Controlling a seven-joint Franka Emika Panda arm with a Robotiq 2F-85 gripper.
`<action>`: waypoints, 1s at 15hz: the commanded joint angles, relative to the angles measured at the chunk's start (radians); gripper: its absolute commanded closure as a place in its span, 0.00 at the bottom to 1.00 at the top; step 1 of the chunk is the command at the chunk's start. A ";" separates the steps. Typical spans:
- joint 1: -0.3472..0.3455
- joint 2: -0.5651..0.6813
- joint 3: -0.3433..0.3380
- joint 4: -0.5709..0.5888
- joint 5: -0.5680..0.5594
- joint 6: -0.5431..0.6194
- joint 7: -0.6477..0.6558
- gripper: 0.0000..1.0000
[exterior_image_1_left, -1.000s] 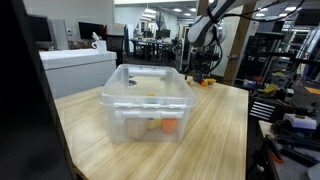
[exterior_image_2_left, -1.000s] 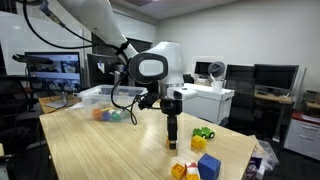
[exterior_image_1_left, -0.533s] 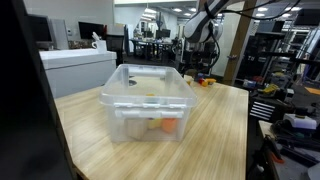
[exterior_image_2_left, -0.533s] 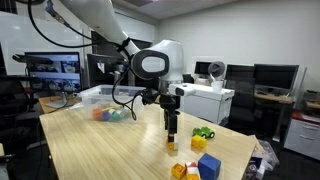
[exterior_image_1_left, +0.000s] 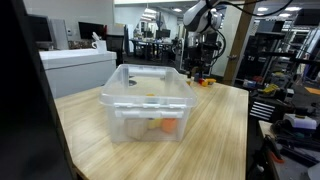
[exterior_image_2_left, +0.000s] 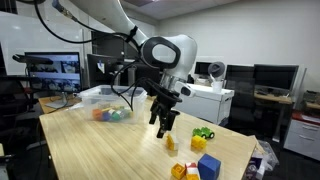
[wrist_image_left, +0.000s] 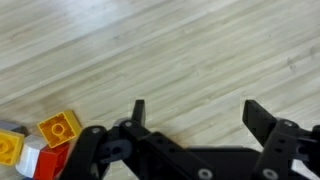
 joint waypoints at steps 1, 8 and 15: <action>-0.014 0.076 -0.005 0.133 -0.061 -0.188 -0.076 0.00; -0.008 0.097 -0.013 0.159 -0.097 -0.158 -0.031 0.00; 0.006 0.145 0.002 0.197 -0.317 -0.054 -0.249 0.00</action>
